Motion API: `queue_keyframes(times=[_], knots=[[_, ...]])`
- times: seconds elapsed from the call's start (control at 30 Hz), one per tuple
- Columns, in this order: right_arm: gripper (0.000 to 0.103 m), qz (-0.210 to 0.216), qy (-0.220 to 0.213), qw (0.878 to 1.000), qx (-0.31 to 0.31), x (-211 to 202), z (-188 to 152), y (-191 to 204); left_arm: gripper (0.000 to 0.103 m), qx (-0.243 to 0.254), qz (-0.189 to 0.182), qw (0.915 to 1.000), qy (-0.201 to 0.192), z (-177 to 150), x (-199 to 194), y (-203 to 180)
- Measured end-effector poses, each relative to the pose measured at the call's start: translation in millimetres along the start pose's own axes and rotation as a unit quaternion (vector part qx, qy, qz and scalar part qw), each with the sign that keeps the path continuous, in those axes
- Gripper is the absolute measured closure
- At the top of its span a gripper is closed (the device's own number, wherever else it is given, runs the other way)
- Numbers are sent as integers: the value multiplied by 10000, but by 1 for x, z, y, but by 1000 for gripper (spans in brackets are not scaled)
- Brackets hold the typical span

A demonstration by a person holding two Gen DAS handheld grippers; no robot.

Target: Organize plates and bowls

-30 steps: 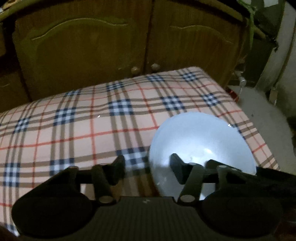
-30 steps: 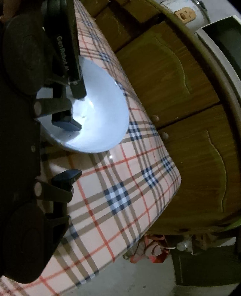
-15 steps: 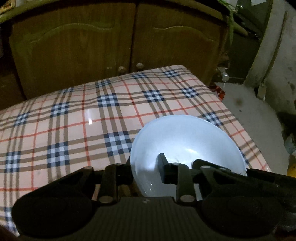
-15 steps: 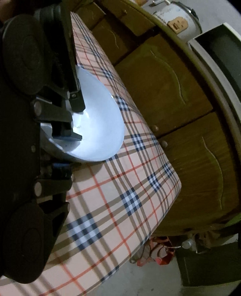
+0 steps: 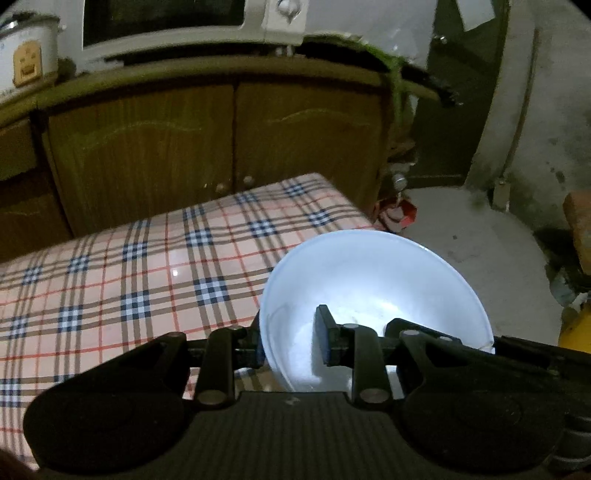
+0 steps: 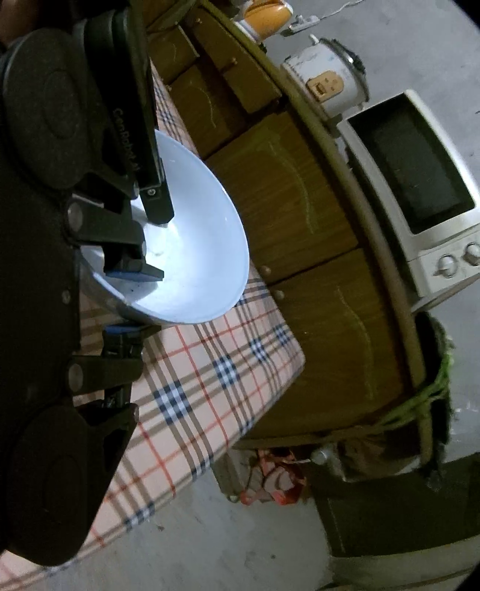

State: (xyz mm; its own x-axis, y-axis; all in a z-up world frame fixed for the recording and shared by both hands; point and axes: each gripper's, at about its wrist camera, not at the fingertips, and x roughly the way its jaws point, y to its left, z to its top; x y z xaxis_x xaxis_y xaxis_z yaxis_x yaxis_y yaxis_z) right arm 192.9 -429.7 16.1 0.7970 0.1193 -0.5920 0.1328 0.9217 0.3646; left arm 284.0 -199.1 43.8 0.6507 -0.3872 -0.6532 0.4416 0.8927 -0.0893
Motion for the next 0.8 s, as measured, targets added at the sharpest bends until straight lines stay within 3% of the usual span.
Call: queue_keyframes(times=[0.43, 0.8], knots=[[74, -154, -466, 9988, -28, -101, -11, 4, 76, 206, -91, 9989, -410, -18, -70, -36], [74, -201, -629, 9978, -109, -147, -35, 13, 76, 180, -72, 9981, -580, -45, -109, -46]])
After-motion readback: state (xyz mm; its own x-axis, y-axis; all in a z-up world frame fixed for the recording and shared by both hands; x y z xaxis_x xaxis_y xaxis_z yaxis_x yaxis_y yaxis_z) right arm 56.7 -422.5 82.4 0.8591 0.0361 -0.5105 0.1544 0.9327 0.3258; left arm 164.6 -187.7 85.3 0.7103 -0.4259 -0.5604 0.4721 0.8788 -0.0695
